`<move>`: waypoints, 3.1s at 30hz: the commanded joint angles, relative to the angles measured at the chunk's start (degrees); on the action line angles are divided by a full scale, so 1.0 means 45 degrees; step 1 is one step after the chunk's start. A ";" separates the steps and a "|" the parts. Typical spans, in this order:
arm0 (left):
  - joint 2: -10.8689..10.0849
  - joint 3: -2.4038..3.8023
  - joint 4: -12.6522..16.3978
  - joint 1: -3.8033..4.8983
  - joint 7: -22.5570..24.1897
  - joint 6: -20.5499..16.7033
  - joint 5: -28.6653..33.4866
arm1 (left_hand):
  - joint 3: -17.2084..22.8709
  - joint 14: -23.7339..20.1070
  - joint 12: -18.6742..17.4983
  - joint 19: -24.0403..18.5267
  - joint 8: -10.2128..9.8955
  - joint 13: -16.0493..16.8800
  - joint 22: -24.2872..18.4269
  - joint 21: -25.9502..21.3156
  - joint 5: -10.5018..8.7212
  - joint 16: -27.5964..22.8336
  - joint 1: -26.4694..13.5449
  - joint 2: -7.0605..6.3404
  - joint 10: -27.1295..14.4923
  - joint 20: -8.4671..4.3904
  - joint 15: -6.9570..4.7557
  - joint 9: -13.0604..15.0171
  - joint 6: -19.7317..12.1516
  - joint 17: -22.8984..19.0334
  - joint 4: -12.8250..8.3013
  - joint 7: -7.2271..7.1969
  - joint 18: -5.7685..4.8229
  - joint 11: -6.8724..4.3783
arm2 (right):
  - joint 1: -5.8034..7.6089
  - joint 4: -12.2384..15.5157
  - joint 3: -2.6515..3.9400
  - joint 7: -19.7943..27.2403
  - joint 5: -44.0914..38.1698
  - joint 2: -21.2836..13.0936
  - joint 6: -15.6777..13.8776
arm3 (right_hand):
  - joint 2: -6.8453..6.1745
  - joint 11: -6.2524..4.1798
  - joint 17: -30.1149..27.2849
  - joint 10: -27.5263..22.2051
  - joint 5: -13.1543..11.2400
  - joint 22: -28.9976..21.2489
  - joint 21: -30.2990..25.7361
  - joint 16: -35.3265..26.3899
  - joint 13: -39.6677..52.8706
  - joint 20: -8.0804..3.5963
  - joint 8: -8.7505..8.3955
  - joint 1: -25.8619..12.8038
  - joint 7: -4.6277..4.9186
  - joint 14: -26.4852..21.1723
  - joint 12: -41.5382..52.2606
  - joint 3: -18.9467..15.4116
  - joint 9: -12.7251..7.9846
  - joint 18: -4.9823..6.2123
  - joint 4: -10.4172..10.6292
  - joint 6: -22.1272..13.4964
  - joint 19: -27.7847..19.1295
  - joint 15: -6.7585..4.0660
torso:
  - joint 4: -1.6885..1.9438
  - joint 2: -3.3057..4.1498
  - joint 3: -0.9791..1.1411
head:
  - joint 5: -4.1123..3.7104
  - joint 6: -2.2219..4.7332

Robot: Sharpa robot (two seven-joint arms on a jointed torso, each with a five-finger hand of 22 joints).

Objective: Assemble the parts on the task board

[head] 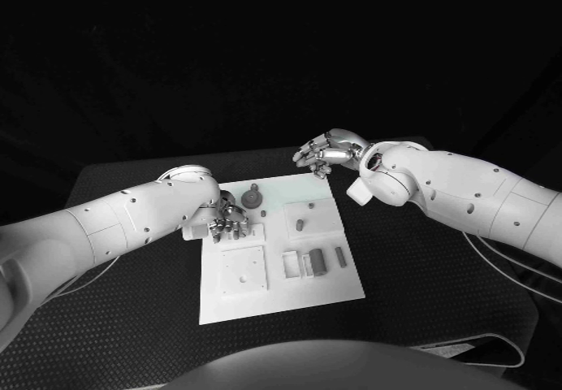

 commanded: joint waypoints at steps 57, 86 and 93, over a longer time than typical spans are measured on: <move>0.0064 -0.0019 -0.0202 -0.0010 -0.0188 0.0265 -0.0065 | -0.1639 0.0002 -0.0257 0.0049 -0.0357 0.0116 0.0271 -0.0086 -0.0236 -0.0078 -0.0996 -0.0640 0.0043 -0.0029 -0.0001 0.0266 0.0084 0.0037 0.0660 0.0006 -0.0187 -0.0004 | -0.0016 0.0007 0.0003 0.0077 -0.0024 -0.0001 0.0158 | -0.0037 0.0018 -0.0014 -0.0037 0.0046 0.0174 -0.0042 -0.0056 -0.0028 -0.0038 -0.0089 -0.0145 0.0100 0.0006 0.0047 -0.0020 -0.0020 0.0182 0.0039 0.0019 0.0078 -0.0119 | 0.0001 0.0002 0.0008 | -0.0023 -0.0038; -0.0472 0.0279 0.0492 0.0004 0.0114 -0.0827 0.0462 | -0.3079 0.0008 -0.0276 0.0136 -0.0426 0.0205 0.0235 -0.0218 -0.0254 -0.0028 -0.2399 -0.1355 0.0086 -0.0192 -0.0133 0.0499 0.0150 0.0087 0.0330 -0.0086 -0.0187 -0.0099 | -0.0017 0.0010 0.0003 0.0081 -0.0024 -0.0022 0.0146 | -0.0046 0.0019 -0.0016 -0.0040 0.0046 0.0174 -0.0043 -0.0057 -0.0033 -0.0038 -0.0091 -0.0150 0.0100 0.0003 0.0049 -0.0020 -0.0022 0.0182 0.0037 0.0014 0.0075 -0.0118 | 0.0005 -0.0003 0.0000 | -0.0033 -0.0038; -0.0467 0.0323 0.0523 0.0009 0.0055 -0.0723 0.0549 | -0.3070 0.0008 -0.0289 0.0142 -0.0442 0.0204 0.0233 -0.0232 -0.0255 -0.0039 -0.2380 -0.1233 0.0087 -0.0194 -0.0145 0.0509 0.0148 0.0084 0.0272 -0.0085 -0.0187 -0.0098 | -0.0022 0.0017 0.0003 0.0085 -0.0024 0.0000 0.0167 | -0.0044 0.0019 -0.0017 -0.0040 0.0046 0.0174 -0.0044 -0.0058 -0.0034 -0.0038 -0.0091 -0.0149 0.0101 0.0002 0.0049 -0.0018 -0.0022 0.0182 0.0037 0.0013 0.0073 -0.0118 | 0.0007 -0.0004 0.0001 | -0.0023 -0.0023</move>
